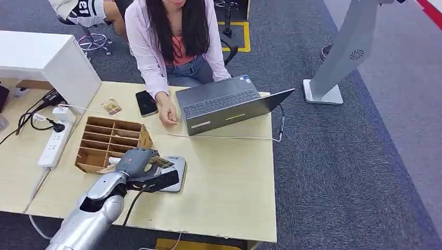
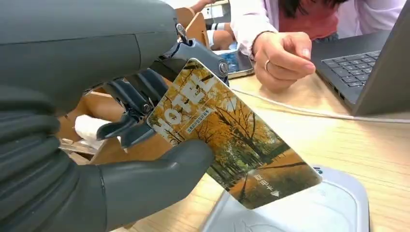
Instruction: Pass the card to the sensor for recognition and then transmit it.
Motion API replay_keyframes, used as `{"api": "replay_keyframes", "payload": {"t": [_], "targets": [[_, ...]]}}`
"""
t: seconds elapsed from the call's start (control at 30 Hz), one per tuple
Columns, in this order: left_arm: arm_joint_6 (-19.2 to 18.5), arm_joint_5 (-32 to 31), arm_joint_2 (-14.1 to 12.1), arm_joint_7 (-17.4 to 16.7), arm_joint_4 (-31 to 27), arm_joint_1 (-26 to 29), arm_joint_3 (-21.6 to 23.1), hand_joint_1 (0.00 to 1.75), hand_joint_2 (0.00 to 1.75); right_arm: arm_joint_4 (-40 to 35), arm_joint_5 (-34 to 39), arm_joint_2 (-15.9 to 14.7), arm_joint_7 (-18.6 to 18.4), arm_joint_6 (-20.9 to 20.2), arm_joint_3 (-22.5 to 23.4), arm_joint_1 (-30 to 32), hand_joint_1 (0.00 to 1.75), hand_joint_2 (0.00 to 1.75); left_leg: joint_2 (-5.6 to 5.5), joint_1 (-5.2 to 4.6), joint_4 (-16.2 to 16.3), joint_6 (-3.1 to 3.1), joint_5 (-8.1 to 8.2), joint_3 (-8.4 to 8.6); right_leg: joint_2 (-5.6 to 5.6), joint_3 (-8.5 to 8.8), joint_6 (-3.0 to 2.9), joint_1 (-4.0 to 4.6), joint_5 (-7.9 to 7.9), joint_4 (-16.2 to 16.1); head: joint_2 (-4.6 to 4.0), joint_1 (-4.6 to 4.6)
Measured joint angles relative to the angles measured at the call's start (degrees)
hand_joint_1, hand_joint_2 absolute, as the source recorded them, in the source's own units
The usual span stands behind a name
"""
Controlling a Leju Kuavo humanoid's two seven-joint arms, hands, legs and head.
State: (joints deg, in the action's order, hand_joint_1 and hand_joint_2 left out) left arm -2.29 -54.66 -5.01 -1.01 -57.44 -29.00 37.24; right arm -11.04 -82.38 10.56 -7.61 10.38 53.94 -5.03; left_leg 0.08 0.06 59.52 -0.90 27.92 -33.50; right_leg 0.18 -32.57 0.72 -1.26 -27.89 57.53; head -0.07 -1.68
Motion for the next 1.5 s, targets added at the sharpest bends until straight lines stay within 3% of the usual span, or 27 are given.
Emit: {"api": "replay_keyframes", "payload": {"t": [0.1,0.23,0.3,0.43,0.7,0.83,1.07,1.43,1.47,1.5], "targets": [[2.2,-0.8,-0.2,-1.3,0.1,-0.1,0.3,1.75,1.75,0.0,0.0,0.0,0.0,0.0,0.0,0.0,0.0,1.75,0.0,0.0,0.0,0.0,0.0,0.0,0.01,-0.01,0.0,0.01,0.0,0.0,0.0,0.0],[16.2,-7.4,1.2,-6.6,0.1,-0.9,0.0,1.75,1.75,0.0,0.0,0.0,-0.5,0.2,0.0,0.0,0.0,1.75,-0.04,0.0,0.0,0.0,-0.01,-0.01,-0.07,0.0,0.0,0.0,0.0,0.0,0.0,0.0],[19.0,-9.1,1.9,-6.9,0.1,-1.4,-0.2,1.75,1.75,0.0,-0.2,0.0,-0.5,0.3,0.0,0.0,0.0,1.75,-0.04,0.0,0.0,0.0,-0.01,-0.01,-0.08,0.02,0.0,0.0,0.0,0.0,0.0,-0.02],[29.5,-12.0,2.9,-4.6,0.0,-2.4,-2.5,1.75,1.75,0.0,-1.1,0.0,-0.5,0.3,-0.1,0.0,0.0,1.75,-0.02,0.0,0.0,0.0,0.0,-0.01,-0.03,0.01,0.0,0.0,0.0,0.0,0.0,-0.02],[37.1,-15.2,4.2,-0.8,0.0,-5.3,-8.0,1.75,1.75,0.0,-2.4,0.0,-0.5,0.3,-0.6,-0.1,0.0,1.75,-0.02,0.0,0.0,0.01,-0.01,-0.01,-0.04,0.01,0.0,0.01,0.01,0.0,0.0,0.0],[38.3,-17.3,4.4,-0.8,0.9,-9.0,-10.9,1.75,1.75,0.0,-3.4,0.0,-0.6,0.2,-0.9,-0.1,0.0,1.75,-0.03,0.01,0.0,0.01,-0.02,-0.01,-0.06,0.01,0.0,0.01,0.0,0.0,0.0,0.0],[36.7,-17.6,4.4,1.6,11.2,-18.3,-15.1,1.75,1.75,0.0,-4.0,0.2,-0.2,0.0,-1.7,-0.2,0.0,1.75,-0.03,0.01,0.0,0.01,-0.05,0.0,-0.05,0.02,0.0,0.0,0.02,0.0,0.0,-0.04],[36.4,-18.4,4.4,2.1,17.0,-20.1,-16.1,1.75,1.75,0.0,-4.0,0.2,-0.2,0.2,-1.7,-0.3,0.0,1.75,-0.01,0.01,0.0,0.01,-0.03,-0.06,0.01,-0.03,0.0,0.0,0.01,0.0,0.0,-0.02],[36.4,-18.4,4.4,2.1,17.3,-20.2,-16.1,1.12,1.75,0.0,-4.0,0.2,-0.2,0.2,-1.7,-0.3,0.0,1.75,-0.01,0.0,0.0,0.01,-0.03,-0.07,0.01,-0.04,0.0,0.0,0.01,0.0,0.0,-0.04],[36.4,-18.5,4.4,2.1,17.5,-20.2,-16.1,0.0,1.75,0.0,-4.0,0.3,-0.2,0.2,-1.7,-0.3,0.0,1.75,-0.01,0.01,0.0,0.0,-0.01,-0.07,0.02,-0.05,0.0,0.0,0.01,0.0,0.0,-0.02]]}}
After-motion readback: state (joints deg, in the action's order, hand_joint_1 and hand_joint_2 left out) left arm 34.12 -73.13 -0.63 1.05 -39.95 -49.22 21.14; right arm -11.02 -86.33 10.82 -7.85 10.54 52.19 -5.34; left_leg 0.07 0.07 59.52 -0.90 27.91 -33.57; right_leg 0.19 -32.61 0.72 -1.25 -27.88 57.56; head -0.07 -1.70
